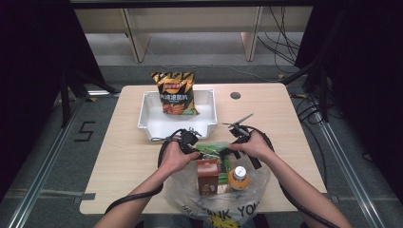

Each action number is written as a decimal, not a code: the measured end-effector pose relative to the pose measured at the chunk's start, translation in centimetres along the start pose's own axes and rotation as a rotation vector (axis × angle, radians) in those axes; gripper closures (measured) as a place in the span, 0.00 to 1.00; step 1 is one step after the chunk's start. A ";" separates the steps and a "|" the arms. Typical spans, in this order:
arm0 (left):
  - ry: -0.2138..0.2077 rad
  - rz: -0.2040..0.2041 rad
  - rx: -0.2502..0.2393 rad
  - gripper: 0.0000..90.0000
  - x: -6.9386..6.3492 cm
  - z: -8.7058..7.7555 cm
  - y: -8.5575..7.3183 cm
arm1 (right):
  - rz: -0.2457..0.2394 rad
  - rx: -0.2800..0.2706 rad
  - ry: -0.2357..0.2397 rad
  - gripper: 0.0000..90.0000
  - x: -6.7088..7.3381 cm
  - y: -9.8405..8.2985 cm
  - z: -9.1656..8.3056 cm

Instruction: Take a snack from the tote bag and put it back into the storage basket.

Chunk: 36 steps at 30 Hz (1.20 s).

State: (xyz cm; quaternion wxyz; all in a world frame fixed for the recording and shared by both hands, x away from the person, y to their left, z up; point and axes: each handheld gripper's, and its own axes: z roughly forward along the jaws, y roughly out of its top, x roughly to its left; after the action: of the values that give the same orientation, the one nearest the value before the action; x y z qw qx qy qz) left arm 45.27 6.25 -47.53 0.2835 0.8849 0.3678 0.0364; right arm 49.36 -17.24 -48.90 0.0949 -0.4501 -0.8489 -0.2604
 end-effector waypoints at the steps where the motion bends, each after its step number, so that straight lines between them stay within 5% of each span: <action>1: -0.002 0.004 -0.001 0.81 0.1 0.0 0.0 | -0.015 0.004 -0.001 0.70 -0.2 0.0 0.0; 3: -0.007 -0.003 -0.001 0.81 0.1 0.0 -0.1 | 0.029 -0.016 0.039 0.74 0.1 0.0 -0.1; 17: -0.005 -0.008 -0.035 0.81 0.4 -0.9 0.0 | 0.038 -0.099 0.083 0.89 -0.3 -0.2 -1.1; 25: 0.033 -0.064 -0.222 0.79 0.3 -2.8 1.0 | 0.032 -0.161 0.098 0.94 0.2 -0.6 -3.1; 30: 0.049 -0.096 -0.294 0.78 0.4 -3.4 1.5 | -0.023 -0.190 0.102 0.97 0.8 -1.1 -4.2; 36: 0.014 -0.191 -0.351 0.75 0.9 -3.5 1.7 | -0.050 -0.201 0.115 0.98 2.1 -1.9 -5.4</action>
State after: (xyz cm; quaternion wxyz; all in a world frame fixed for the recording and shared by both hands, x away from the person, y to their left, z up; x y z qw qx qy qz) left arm 46.07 7.58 -43.86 0.4330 0.7828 0.4399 0.0790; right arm 46.23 -19.47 -44.16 0.0914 -0.4203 -0.8226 -0.3718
